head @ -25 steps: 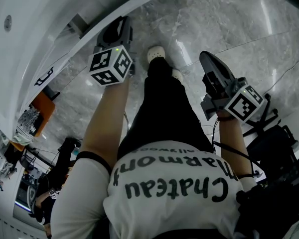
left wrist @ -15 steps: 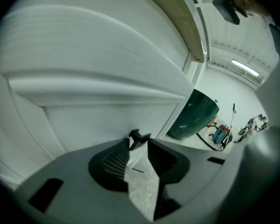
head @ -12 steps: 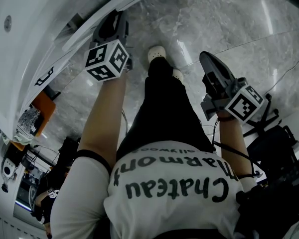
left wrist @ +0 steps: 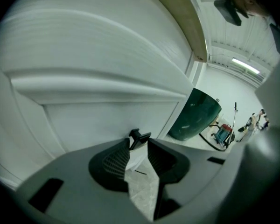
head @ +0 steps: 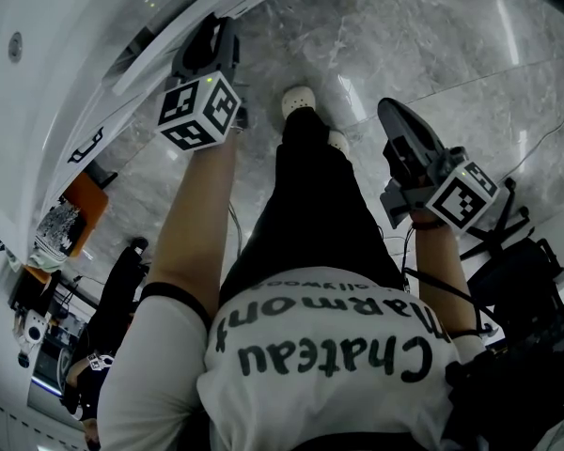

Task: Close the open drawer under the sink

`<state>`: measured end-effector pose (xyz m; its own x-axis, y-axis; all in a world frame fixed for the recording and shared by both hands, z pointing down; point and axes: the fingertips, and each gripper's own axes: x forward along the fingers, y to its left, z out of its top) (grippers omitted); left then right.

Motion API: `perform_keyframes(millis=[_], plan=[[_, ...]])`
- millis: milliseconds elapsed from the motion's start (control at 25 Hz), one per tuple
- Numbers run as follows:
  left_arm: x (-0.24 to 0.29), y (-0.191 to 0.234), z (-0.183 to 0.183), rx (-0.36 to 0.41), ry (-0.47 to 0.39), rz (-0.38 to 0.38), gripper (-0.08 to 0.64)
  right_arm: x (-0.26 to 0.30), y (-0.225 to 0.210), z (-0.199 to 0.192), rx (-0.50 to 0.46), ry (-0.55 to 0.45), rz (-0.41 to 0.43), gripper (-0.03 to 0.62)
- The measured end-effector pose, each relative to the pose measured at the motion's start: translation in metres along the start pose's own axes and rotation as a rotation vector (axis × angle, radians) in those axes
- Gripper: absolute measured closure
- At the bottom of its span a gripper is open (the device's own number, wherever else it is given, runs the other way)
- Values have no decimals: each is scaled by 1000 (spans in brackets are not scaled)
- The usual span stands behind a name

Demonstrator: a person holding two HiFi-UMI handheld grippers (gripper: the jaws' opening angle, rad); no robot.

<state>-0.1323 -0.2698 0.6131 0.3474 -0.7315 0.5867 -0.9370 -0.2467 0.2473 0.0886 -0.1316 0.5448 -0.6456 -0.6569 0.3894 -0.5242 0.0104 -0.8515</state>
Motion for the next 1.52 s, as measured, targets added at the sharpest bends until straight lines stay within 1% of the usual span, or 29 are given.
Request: perform_keyframes(millis=[320,560,1160,1520], plan=[[4,3,3,-12,2,18,442,-2,-5,0,28,-8,-1,580],[6,6,4,-12,5,24,442,-2,-5,-1,24,-4,0,580],[13,7,14,-3,4,8,443,-2,-5,4,44,-17,-2,580],[18,13,11,-4,13,-12,445,8,-7,2,45,-12,-4,580]])
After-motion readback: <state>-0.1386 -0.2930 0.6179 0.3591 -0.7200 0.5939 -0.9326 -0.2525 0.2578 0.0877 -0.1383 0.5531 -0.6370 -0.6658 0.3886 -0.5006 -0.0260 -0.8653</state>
